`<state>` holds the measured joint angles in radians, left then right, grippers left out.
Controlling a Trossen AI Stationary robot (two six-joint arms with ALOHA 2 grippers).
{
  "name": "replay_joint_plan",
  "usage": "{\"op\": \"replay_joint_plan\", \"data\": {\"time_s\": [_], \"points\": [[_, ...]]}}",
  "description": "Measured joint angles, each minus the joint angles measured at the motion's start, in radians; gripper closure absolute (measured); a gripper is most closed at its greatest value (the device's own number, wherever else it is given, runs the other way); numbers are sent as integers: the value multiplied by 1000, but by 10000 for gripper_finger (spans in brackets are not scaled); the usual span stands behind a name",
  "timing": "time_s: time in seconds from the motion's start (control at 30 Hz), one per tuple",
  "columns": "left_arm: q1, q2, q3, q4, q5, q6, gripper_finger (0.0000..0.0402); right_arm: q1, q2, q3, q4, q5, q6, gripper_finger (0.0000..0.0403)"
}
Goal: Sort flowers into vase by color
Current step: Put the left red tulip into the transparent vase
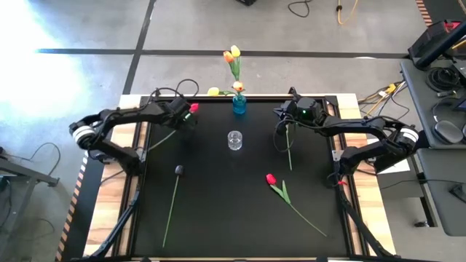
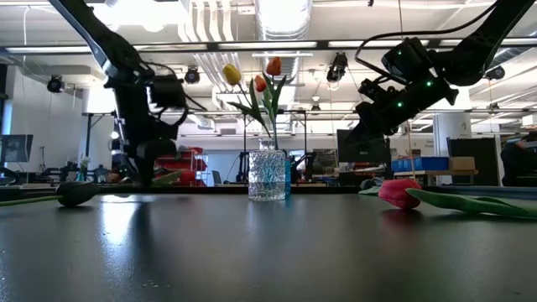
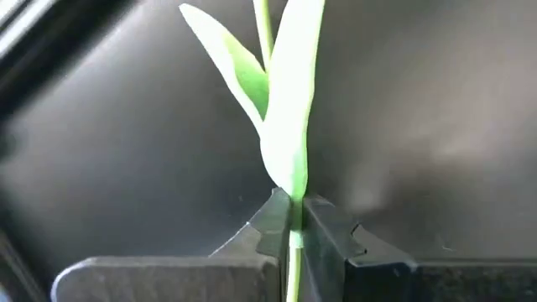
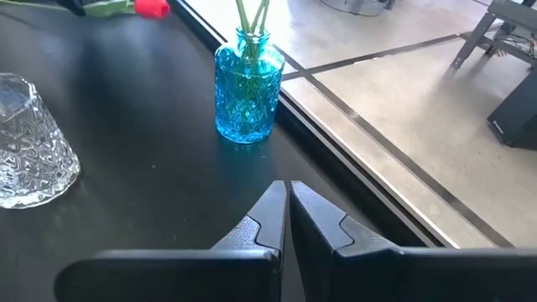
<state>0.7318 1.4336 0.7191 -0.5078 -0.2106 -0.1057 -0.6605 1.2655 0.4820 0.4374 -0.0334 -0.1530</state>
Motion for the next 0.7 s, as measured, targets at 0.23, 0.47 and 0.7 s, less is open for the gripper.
{"op": "replay_joint_plan", "data": {"time_s": [0.23,0.47,0.7], "points": [[-5,-232,-45,36,-15,-8,400,0,0,0,3,0,3,390],[-23,-542,-153,258,-14,-8,401,0,0,0,10,0,3,390],[-63,-779,-336,713,227,-9,401,0,0,0,20,0,7,390]]}}
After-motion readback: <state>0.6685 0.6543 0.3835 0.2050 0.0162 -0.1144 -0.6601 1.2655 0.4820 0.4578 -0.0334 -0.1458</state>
